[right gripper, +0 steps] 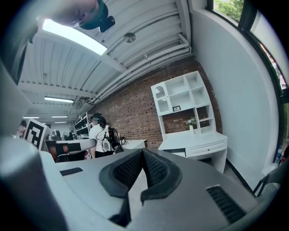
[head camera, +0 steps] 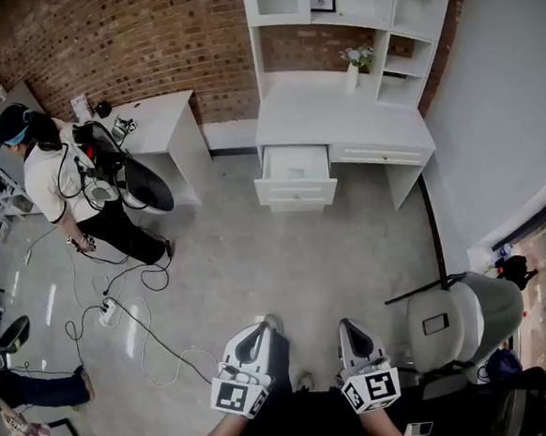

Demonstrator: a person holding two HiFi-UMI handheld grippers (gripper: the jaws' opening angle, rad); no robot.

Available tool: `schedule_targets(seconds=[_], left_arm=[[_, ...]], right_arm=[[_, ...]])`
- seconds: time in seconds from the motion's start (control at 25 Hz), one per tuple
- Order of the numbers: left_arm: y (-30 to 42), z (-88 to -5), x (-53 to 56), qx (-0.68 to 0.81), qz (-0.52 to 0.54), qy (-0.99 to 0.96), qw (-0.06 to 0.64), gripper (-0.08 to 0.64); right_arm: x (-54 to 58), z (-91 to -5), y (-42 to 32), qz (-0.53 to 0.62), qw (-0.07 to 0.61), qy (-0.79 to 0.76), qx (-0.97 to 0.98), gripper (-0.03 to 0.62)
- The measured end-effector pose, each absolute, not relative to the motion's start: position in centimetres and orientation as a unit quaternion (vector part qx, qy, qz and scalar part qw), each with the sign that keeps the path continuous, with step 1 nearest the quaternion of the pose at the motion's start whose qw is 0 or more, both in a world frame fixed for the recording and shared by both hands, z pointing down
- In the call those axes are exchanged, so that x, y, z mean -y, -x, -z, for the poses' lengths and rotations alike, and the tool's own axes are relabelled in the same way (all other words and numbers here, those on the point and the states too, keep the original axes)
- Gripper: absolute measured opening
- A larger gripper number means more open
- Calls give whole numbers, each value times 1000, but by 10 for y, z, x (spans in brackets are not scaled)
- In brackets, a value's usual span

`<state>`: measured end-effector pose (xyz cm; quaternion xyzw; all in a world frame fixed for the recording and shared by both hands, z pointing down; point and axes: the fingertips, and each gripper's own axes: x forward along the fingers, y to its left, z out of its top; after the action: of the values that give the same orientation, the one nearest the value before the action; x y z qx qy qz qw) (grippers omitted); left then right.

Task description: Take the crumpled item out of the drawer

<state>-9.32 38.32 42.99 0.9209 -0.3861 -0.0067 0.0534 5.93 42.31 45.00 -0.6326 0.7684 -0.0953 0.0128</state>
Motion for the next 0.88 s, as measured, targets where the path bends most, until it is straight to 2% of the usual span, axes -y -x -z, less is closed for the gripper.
schedule_targets(seconds=[0.52,0.88], left_arm=[[77,-444,-116,364,15,-928,77,23],[66,-442,12,353,7,-931,96,23]], right_arm=[[-160,-453,-68,90,-27,643,-760,14],[0,-466,-90,99,-57,646,-754,14]])
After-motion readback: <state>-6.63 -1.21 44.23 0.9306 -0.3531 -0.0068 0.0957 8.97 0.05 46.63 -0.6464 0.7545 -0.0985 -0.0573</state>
